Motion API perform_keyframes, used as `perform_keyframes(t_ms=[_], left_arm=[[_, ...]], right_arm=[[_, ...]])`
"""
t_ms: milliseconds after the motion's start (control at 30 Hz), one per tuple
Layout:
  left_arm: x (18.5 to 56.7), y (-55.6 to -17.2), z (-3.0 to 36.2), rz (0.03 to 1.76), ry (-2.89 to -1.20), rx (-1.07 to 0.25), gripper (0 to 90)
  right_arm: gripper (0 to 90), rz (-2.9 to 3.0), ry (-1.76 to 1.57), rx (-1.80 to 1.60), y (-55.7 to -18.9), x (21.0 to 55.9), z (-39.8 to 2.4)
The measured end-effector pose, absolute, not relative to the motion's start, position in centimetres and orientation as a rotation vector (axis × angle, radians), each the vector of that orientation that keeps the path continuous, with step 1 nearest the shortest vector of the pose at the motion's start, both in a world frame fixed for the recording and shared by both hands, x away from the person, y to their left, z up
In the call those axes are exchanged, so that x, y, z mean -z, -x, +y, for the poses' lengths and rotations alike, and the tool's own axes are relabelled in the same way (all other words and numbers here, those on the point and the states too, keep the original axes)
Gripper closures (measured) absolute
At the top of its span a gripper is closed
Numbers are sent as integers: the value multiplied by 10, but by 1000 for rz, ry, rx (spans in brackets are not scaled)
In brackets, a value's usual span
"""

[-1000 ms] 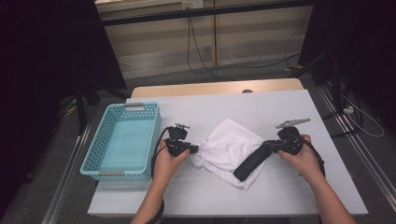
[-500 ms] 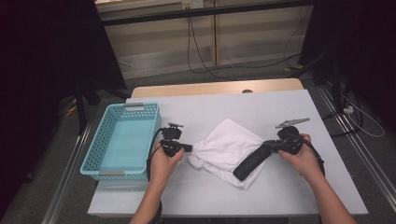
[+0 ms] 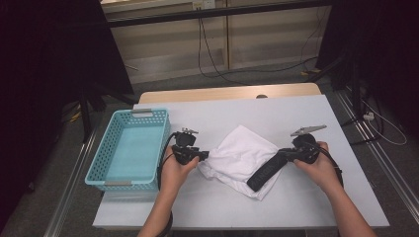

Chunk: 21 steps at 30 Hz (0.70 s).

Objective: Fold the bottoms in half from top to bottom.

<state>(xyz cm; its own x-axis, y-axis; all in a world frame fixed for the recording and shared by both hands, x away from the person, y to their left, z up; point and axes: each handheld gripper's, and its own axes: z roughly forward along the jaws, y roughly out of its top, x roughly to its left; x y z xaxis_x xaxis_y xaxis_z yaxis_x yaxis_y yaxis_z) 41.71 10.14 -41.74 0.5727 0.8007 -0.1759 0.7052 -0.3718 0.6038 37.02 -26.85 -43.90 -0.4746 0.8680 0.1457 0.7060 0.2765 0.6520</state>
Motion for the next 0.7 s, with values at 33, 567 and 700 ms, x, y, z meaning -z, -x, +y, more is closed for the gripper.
perform_keyframes(t_ms=[33, 567, 700], left_arm=[[420, -418, 100, 1186, -2178, -188, 473], [423, -415, 110, 1247, -2208, -27, 838], [421, -413, 111, 1281, -2200, -20, 839]], right_arm=[[797, 2309, -1453, -984, -370, 439, -268], [792, 2304, -1448, -983, -369, 440, -269], [792, 2305, -1441, -978, -369, 439, -268]])
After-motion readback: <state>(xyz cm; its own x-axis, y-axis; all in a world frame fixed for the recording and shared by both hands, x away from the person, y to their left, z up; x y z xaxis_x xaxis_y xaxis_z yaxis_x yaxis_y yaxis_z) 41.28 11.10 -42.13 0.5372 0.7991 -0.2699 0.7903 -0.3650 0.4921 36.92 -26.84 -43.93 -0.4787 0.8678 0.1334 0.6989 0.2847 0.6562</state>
